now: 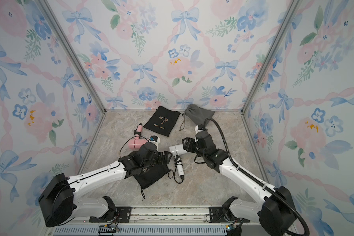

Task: Pack away hair dryers
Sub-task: Adjust the hair dryer at the center of the board, then pick up the hair dryer from the center of the board.

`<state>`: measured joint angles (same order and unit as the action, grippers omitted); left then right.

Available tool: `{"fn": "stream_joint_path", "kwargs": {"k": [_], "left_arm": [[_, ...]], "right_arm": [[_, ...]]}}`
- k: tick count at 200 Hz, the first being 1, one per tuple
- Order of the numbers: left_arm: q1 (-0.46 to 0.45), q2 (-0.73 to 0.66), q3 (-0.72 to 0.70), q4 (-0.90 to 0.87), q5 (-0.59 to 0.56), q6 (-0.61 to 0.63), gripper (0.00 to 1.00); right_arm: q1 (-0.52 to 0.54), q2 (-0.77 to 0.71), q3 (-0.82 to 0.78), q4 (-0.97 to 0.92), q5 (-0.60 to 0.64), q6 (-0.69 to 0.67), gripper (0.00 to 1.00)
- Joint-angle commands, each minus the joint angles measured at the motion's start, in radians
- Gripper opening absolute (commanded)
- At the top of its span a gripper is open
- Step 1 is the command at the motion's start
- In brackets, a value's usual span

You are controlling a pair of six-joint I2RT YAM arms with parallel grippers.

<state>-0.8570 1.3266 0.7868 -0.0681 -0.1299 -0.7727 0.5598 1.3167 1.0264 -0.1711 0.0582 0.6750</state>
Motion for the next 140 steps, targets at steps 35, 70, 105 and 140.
{"fn": "stream_joint_path", "kwargs": {"k": [35,70,105,140], "left_arm": [[-0.165,0.180,0.064,0.003,-0.168,-0.225,0.90],[-0.200,0.321,0.156,-0.004,-0.186,-0.273,0.89],[-0.206,0.427,0.229,-0.040,-0.204,-0.305,0.86],[-0.211,0.516,0.313,-0.127,-0.249,-0.309,0.82]], "right_arm": [[-0.198,-0.153,-0.021,-0.195,0.074,-0.161,0.71],[-0.233,-0.200,-0.045,-0.197,0.062,-0.188,0.71],[-0.240,-0.220,-0.075,-0.192,0.043,-0.201,0.71],[-0.243,-0.254,-0.102,-0.186,0.032,-0.209,0.71]]}}
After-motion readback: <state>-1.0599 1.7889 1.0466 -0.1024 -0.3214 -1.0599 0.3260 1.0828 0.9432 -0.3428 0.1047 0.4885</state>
